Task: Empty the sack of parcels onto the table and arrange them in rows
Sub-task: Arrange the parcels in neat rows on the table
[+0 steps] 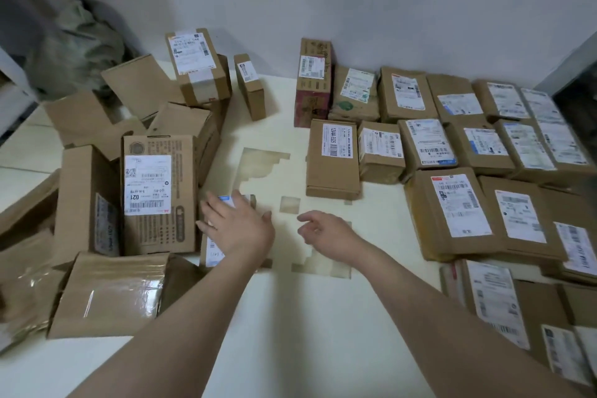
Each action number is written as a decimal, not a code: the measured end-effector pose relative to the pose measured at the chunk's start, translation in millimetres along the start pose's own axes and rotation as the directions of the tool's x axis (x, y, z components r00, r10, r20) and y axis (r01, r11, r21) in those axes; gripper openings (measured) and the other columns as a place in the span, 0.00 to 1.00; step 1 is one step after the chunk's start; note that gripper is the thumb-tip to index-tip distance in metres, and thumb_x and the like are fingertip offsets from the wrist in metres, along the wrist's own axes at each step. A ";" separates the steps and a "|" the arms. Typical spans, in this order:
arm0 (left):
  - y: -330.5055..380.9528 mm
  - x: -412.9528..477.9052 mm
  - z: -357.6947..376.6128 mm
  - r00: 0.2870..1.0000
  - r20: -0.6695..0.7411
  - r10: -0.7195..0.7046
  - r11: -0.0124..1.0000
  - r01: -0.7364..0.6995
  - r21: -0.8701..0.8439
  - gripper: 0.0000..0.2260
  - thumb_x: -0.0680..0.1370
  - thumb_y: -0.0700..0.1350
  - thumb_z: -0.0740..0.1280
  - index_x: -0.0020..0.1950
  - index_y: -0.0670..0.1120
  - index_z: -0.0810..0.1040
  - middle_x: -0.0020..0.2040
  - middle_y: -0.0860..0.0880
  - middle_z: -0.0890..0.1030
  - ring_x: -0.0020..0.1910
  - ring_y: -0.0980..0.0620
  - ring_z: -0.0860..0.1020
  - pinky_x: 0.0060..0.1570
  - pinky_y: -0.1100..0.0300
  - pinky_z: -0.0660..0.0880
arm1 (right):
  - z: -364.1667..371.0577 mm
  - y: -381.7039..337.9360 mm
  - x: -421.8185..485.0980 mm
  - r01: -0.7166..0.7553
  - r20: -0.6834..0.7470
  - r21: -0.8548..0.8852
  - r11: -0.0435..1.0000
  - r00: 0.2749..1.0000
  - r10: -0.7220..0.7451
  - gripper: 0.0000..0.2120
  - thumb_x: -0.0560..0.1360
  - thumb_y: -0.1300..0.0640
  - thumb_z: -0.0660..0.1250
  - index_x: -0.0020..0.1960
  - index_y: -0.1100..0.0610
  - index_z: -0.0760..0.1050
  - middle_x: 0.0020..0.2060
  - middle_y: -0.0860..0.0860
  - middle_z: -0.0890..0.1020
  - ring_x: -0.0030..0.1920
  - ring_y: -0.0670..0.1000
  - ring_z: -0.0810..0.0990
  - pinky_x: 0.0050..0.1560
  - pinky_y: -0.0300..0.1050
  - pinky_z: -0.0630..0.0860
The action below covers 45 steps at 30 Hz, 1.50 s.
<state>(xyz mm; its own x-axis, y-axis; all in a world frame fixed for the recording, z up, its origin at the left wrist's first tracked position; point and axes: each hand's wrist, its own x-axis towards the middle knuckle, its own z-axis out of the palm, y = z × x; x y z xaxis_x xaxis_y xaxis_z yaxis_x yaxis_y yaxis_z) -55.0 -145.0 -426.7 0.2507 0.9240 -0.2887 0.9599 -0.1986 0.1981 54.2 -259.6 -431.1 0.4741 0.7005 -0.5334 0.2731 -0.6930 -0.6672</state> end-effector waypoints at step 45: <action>89.3 -107.7 -0.2 0.918 -0.005 0.396 0.777 -0.338 -0.532 0.23 0.77 0.40 0.62 0.72 0.50 0.68 0.68 0.44 0.70 0.69 0.43 0.66 0.63 0.54 0.67 | -41.0 74.4 -78.5 0.049 -0.531 -0.429 0.902 0.794 -0.296 0.18 0.75 0.67 0.63 0.63 0.58 0.77 0.64 0.56 0.74 0.65 0.59 0.69 0.61 0.54 0.72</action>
<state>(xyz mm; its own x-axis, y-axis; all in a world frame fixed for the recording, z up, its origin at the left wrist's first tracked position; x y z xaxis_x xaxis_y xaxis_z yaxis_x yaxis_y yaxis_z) 3.7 -262.1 -377.8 0.6095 0.7716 -0.1819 0.5940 -0.2925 0.7494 71.6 -373.1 -417.5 0.7403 0.6705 0.0497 0.6285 -0.6639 -0.4054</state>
